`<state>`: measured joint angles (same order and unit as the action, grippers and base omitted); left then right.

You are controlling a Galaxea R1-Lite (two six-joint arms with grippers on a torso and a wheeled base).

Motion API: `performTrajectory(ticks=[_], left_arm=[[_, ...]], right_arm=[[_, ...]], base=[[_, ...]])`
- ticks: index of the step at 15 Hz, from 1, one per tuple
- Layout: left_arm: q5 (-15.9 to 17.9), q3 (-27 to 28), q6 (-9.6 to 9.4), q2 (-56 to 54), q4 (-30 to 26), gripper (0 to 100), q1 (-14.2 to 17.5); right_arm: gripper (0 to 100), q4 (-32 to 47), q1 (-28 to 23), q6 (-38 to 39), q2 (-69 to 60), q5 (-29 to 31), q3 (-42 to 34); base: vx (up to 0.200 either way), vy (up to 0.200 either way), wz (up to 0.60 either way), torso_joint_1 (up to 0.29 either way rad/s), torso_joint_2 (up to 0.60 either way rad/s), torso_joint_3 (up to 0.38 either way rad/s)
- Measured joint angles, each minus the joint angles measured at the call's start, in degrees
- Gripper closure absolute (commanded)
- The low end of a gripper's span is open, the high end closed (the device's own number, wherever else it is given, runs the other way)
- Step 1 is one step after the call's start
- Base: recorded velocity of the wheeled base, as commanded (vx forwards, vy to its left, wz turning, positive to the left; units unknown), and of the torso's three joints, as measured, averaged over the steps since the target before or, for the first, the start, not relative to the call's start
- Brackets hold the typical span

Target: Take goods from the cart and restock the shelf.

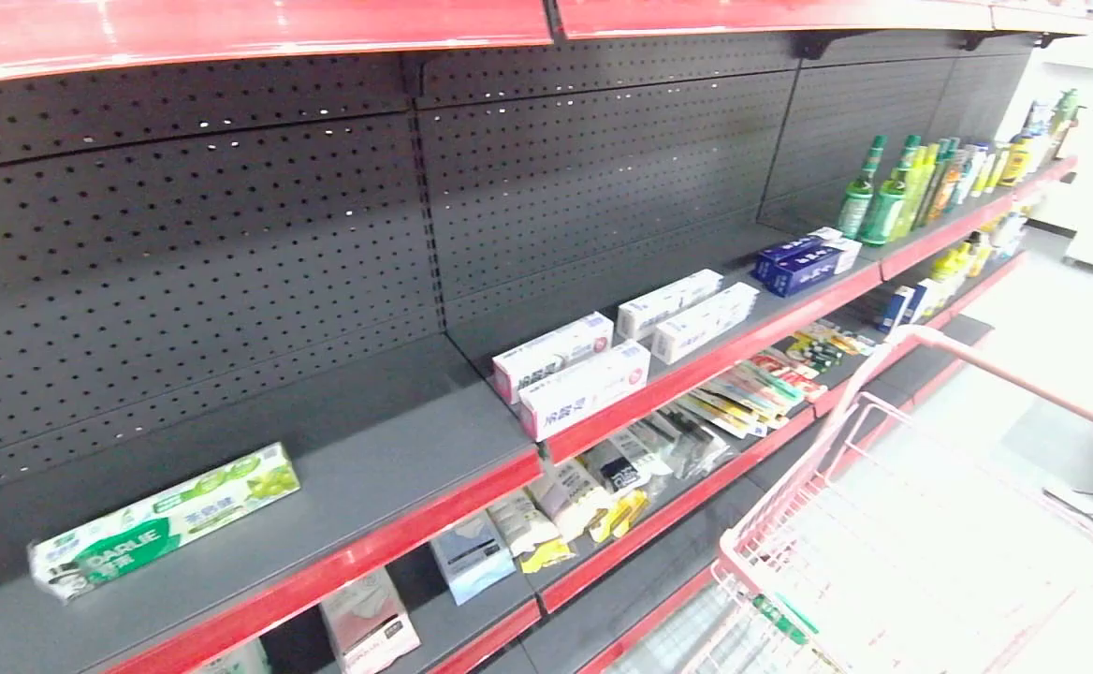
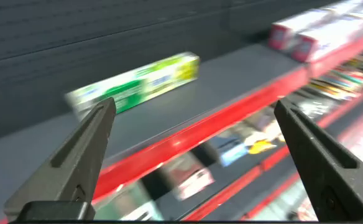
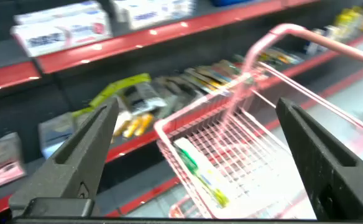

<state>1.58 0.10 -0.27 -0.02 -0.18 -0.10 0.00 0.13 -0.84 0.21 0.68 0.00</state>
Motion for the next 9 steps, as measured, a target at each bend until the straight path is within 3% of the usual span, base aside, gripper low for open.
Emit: performTrajectory(ticks=[7,9], left_arm=[[0.0,0.0,0.00,0.0,0.0,0,0.0],[0.0,0.0,0.00,0.0,0.0,0,0.0]], right_arm=[[0,0.0,0.0,0.1,0.0,0.0,0.0],[0,0.0,0.0,0.2,0.0,0.0,0.0]], base=[[0.000,0.000,-0.60,0.003,0.00,0.003],[0.000,0.000,0.00,0.000,0.00,0.000]])
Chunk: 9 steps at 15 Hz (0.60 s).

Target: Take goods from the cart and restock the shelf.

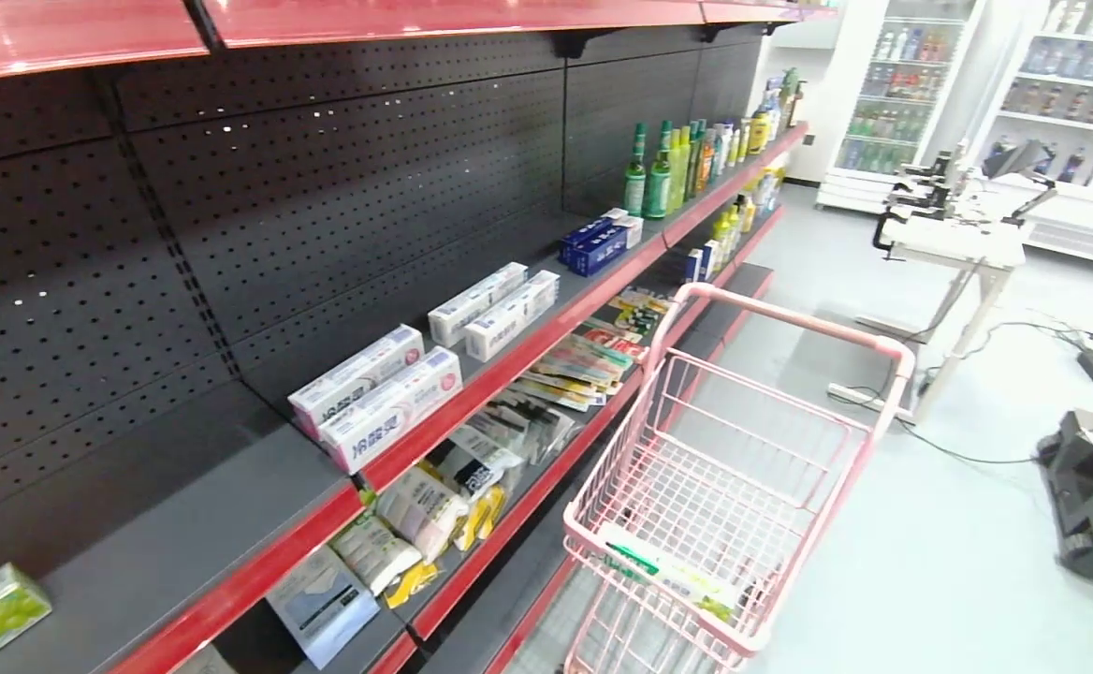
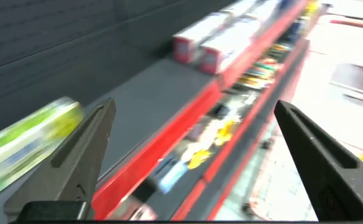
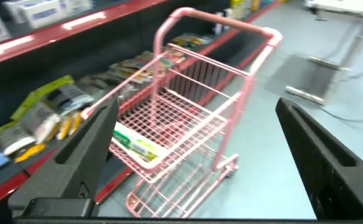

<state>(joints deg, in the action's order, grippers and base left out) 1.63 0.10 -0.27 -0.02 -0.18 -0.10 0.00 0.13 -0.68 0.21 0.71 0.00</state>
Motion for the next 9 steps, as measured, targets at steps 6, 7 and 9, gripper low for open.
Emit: performTrajectory(ticks=[6,7,9], left_arm=[[0.0,0.0,0.02,0.0,0.0,0,0.0],[0.0,0.0,0.00,0.0,0.0,0,0.0],[0.0,0.0,0.00,0.0,0.0,0,0.0]], right_arm=[[0,0.0,0.1,0.0,0.1,-0.1,0.0],[0,0.0,0.0,0.0,0.1,-0.3,0.0],[0,0.0,0.0,-0.4,0.1,-0.3,0.2]], base=[[0.000,0.000,0.00,0.000,0.00,0.000],[0.000,0.000,0.00,0.000,0.00,0.000],[0.000,0.000,0.00,0.000,0.00,0.000]])
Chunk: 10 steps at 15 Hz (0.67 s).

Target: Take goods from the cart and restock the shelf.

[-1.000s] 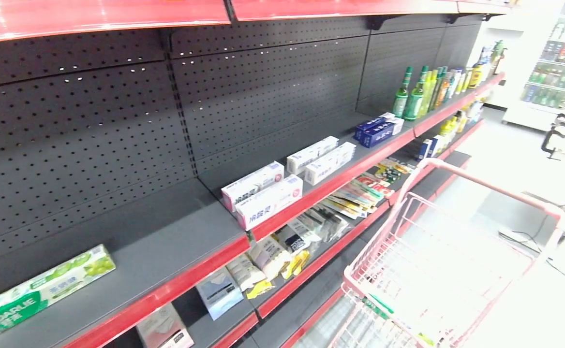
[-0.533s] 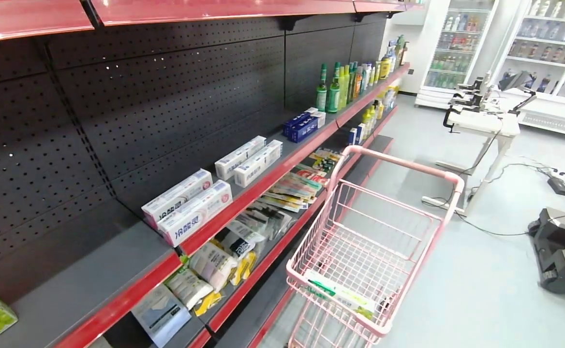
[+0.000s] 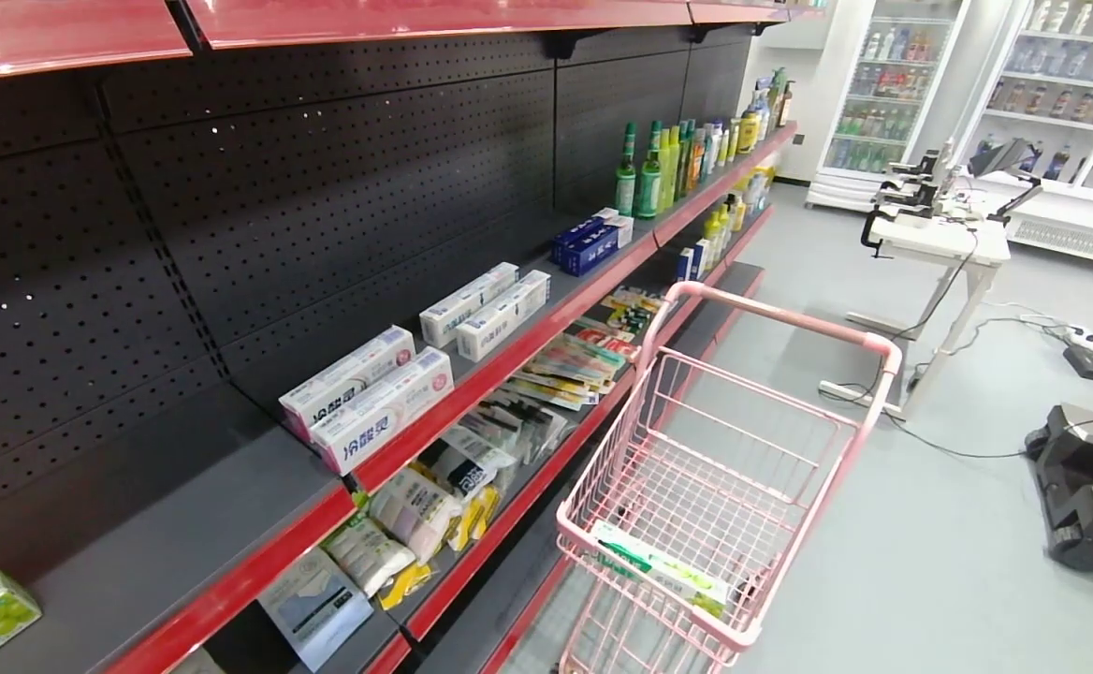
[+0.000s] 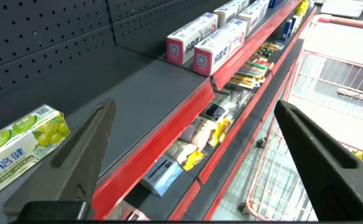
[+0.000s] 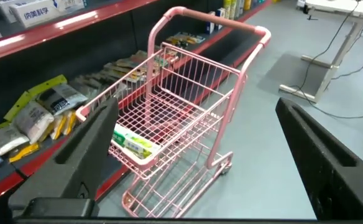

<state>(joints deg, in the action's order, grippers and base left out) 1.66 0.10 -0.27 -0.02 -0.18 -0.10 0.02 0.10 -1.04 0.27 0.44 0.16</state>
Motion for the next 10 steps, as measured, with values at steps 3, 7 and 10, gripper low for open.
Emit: performTrajectory(ticks=[3,7,10], left_arm=[[0.0,0.0,0.00,0.0,0.0,0,0.0],[0.0,0.0,-0.06,0.0,0.0,0,0.0],[0.0,0.0,-0.02,0.0,0.0,0,0.0]], right_arm=[[0,-0.1,0.5,3.6,3.1,-0.4,6.6],[0,-0.7,0.4,7.5,25.0,0.3,21.5],[0,-4.9,-0.1,7.8,49.9,-0.4,26.1]], base=[[0.000,0.000,0.00,0.000,0.00,0.000],[0.000,0.000,0.00,0.000,0.00,0.000],[0.000,0.000,0.00,0.000,0.00,0.000]])
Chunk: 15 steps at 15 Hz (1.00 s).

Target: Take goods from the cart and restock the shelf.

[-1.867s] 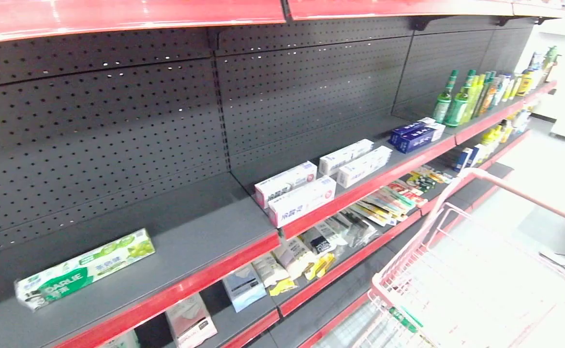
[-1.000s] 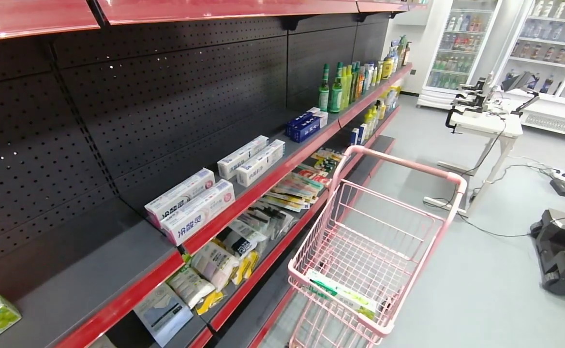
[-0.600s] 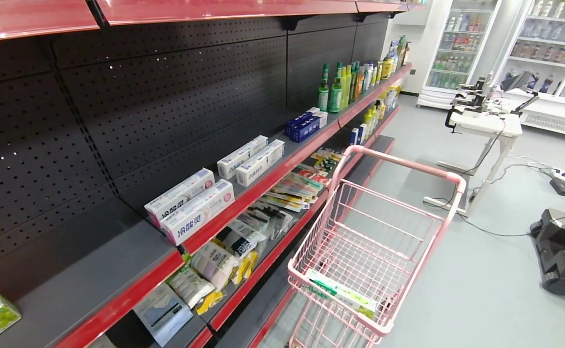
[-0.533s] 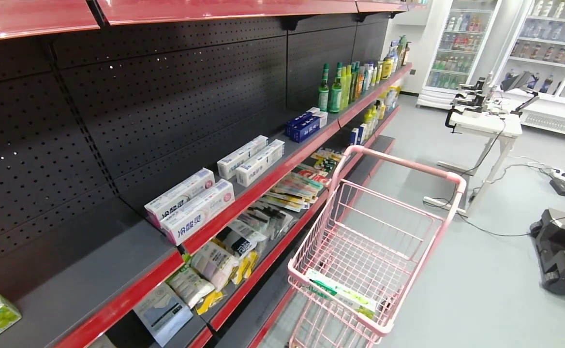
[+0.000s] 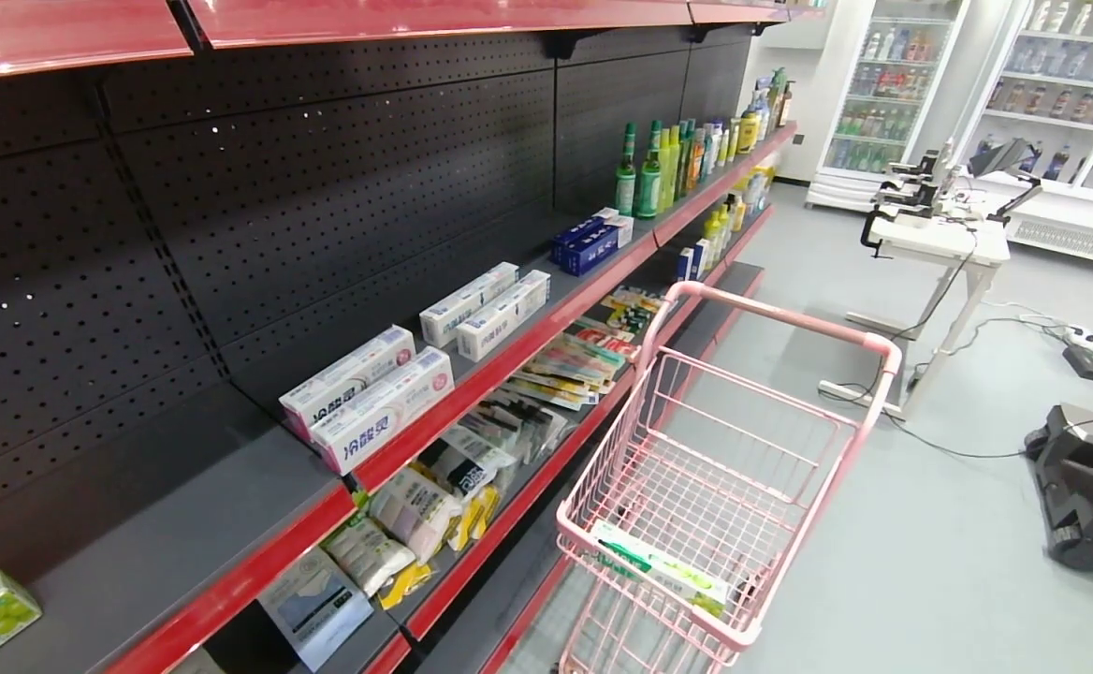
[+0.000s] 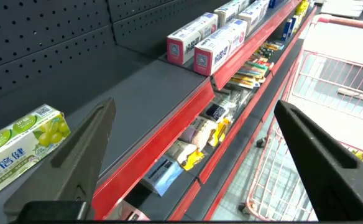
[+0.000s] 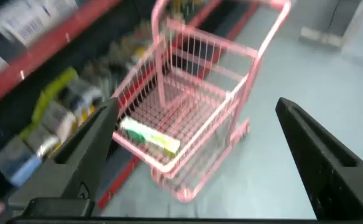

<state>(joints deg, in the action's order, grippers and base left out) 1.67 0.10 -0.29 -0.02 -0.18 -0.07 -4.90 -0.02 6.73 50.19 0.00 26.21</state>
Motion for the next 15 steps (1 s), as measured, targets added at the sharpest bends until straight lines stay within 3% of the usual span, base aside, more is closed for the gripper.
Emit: performTrajectory(ticks=[2,7,15], left_arm=[[0.0,0.0,0.00,0.0,0.0,0,0.0],[0.0,0.0,-0.04,0.0,0.0,0,0.0],[0.0,0.0,-0.04,0.0,0.0,0,0.0]], right_arm=[[0,-2.0,0.1,-2.4,16.1,-3.1,1.6],[0,-4.9,2.6,-17.6,48.4,-10.4,7.6],[0,-5.1,5.3,-33.3,74.6,-11.0,22.1]], base=[[0.000,0.000,0.00,0.000,0.00,0.000],[0.000,0.000,0.00,0.000,0.00,0.000],[0.000,0.000,0.00,-0.053,0.12,0.061]])
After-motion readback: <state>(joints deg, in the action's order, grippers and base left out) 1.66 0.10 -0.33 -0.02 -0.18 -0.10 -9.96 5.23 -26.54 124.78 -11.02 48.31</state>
